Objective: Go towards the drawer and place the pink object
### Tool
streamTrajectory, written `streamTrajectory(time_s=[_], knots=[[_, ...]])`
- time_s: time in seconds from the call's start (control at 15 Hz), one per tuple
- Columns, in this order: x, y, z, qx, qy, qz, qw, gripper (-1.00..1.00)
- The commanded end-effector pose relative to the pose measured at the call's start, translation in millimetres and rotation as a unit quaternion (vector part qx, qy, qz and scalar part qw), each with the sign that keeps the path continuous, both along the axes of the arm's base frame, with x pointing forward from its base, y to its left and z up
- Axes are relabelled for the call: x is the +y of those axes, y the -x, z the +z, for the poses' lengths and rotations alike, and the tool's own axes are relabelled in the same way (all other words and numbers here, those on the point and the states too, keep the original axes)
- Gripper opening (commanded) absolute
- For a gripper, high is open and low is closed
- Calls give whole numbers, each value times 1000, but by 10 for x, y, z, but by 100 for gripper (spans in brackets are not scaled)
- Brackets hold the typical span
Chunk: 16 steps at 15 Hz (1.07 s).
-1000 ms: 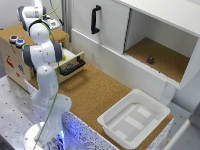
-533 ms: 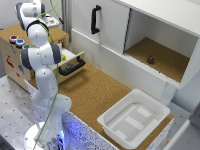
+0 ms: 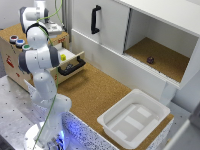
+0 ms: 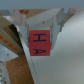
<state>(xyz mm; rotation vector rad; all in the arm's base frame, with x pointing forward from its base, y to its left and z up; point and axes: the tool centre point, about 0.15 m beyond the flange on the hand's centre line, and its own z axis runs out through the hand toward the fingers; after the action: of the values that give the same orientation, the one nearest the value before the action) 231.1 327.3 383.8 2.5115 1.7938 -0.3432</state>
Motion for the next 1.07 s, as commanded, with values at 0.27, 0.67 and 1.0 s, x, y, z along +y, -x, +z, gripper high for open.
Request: streamTrajectory(time_s=[0.27,0.67,1.0], knots=[[-471,-181,-586,-61,-131,-18,989,-100],[-589,-486,-539,-64,-155,-18,986,-100],[-412,-746,-532,-65,-168,7,984,-100]])
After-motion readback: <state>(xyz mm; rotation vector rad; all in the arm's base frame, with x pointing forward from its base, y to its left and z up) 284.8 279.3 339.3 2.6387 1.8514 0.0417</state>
